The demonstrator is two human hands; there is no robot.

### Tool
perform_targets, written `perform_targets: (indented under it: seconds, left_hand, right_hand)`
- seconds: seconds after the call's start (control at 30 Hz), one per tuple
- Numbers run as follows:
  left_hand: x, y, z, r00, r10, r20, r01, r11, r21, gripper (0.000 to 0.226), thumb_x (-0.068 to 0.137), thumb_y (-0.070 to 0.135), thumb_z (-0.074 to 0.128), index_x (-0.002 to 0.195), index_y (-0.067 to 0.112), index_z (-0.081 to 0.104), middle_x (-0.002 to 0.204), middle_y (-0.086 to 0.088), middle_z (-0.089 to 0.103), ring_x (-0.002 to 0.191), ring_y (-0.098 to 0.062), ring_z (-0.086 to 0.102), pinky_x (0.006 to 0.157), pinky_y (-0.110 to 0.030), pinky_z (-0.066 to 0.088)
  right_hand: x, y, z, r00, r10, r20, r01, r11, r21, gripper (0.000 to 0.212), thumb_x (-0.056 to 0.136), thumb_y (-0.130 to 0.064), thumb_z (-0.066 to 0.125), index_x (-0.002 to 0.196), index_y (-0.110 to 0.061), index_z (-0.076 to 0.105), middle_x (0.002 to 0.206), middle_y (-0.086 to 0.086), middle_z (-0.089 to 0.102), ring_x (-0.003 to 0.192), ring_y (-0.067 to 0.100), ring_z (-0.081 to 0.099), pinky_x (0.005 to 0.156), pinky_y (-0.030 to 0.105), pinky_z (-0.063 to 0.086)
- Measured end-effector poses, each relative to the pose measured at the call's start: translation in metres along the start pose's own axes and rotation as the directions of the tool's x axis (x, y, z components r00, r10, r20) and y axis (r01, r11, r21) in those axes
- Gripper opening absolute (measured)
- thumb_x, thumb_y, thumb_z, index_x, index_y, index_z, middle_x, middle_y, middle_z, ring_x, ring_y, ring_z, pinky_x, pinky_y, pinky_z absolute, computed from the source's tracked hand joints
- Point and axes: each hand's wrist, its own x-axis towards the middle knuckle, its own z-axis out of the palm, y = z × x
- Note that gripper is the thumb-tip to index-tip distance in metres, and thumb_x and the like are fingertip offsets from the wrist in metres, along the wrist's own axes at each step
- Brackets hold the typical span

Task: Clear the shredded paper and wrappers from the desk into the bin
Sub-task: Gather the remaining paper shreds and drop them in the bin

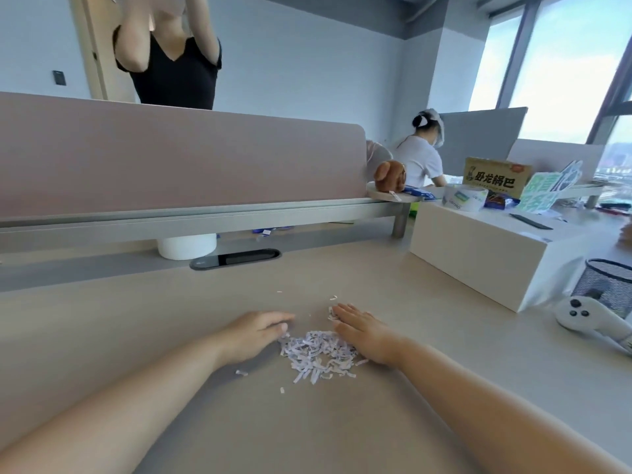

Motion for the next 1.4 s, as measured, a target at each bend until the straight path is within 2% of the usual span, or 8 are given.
perform_targets:
  seconds: [0.17,0.27,0.47,0.73,1.0,1.17,1.33,1.4]
  left_hand:
    - [-0.037,0.006,-0.003,0.997,-0.043,-0.058,0.027,0.965,-0.260,0.030,0.097,0.011,0.037,0.123,0.019,0.051,0.123,0.001,0.060,0.108,-0.006,0.056,0.092,-0.013,0.041]
    - [-0.062,0.000,-0.010,0.992,-0.041,-0.118,0.027,0.992,-0.122,0.033,0.095,0.021,0.044,0.128,0.026,0.046,0.135,0.009,0.048,0.119,-0.005,0.049,0.096,-0.014,0.038]
    - [-0.080,-0.017,-0.009,0.977,-0.207,0.047,0.177,0.919,0.352,0.136,0.037,0.099,0.015,0.147,0.021,-0.001,0.157,0.003,-0.006,0.144,-0.014,-0.007,0.118,-0.038,0.002]
    - [-0.024,-0.015,-0.003,0.981,-0.196,0.012,0.187,0.955,0.231,0.080,0.088,0.064,0.020,0.146,0.017,-0.009,0.157,0.000,-0.013,0.143,-0.011,-0.012,0.115,-0.029,-0.006]
    - [0.059,-0.012,-0.009,0.989,-0.149,0.004,0.146,0.972,0.185,0.056,0.099,0.037,0.019,0.146,0.017,-0.004,0.157,0.000,-0.007,0.144,-0.012,-0.008,0.118,-0.031,-0.002]
    - [0.055,-0.007,-0.005,0.994,-0.094,0.050,0.086,0.987,0.133,0.050,0.099,0.024,0.026,0.147,0.019,0.012,0.157,0.001,0.008,0.144,-0.011,0.006,0.115,-0.024,0.003]
    - [0.008,0.003,0.004,0.998,-0.002,0.070,0.007,0.997,-0.080,0.044,0.097,0.013,0.033,0.141,0.023,0.032,0.147,0.004,0.038,0.137,-0.010,0.031,0.111,-0.020,0.018]
    - [-0.014,0.004,0.001,1.000,-0.010,0.000,0.010,0.985,-0.171,0.039,0.097,0.021,0.036,0.134,0.030,0.040,0.136,0.005,0.052,0.128,-0.016,0.045,0.112,-0.029,0.028]
  right_hand:
    - [0.002,-0.014,0.011,0.983,-0.171,0.063,0.147,0.948,0.281,0.037,0.097,-0.020,0.037,0.133,-0.017,0.044,0.146,-0.003,0.036,0.136,0.008,0.028,0.111,0.017,0.014]
    - [-0.012,-0.009,0.002,0.989,-0.147,0.016,0.123,0.877,0.465,0.031,0.096,-0.016,0.039,0.121,-0.020,0.056,0.131,-0.003,0.055,0.123,0.010,0.047,0.105,0.021,0.032]
    - [-0.007,0.014,-0.005,0.984,0.048,-0.174,-0.024,0.990,0.142,0.044,0.096,-0.029,0.039,0.137,-0.013,0.036,0.149,0.003,0.034,0.136,0.017,0.032,0.107,0.019,0.019]
    - [0.046,0.008,-0.009,0.999,0.046,0.008,-0.046,0.999,-0.018,0.049,0.099,-0.032,0.022,0.145,-0.016,0.012,0.157,0.002,0.007,0.145,0.015,0.004,0.116,0.032,0.001]
    - [0.040,0.007,-0.006,0.968,-0.225,0.116,0.184,0.941,0.283,0.038,0.096,-0.012,0.037,0.132,-0.017,0.044,0.148,-0.004,0.034,0.135,0.003,0.024,0.111,0.015,0.007]
    - [0.004,0.009,-0.009,0.946,-0.271,0.180,0.143,0.842,0.520,0.035,0.080,-0.029,0.042,0.110,-0.036,0.060,0.137,-0.004,0.051,0.129,0.003,0.042,0.112,0.022,0.024]
    - [-0.013,0.003,-0.018,0.972,-0.229,0.061,0.095,0.612,0.785,0.042,0.080,-0.020,0.044,0.121,-0.015,0.054,0.120,0.012,0.062,0.101,0.019,0.066,0.091,0.021,0.051]
    - [-0.018,0.004,-0.019,0.990,-0.078,-0.114,0.137,0.651,0.746,0.032,0.091,-0.013,0.042,0.121,-0.012,0.054,0.123,0.013,0.061,0.102,0.024,0.064,0.098,0.029,0.048]
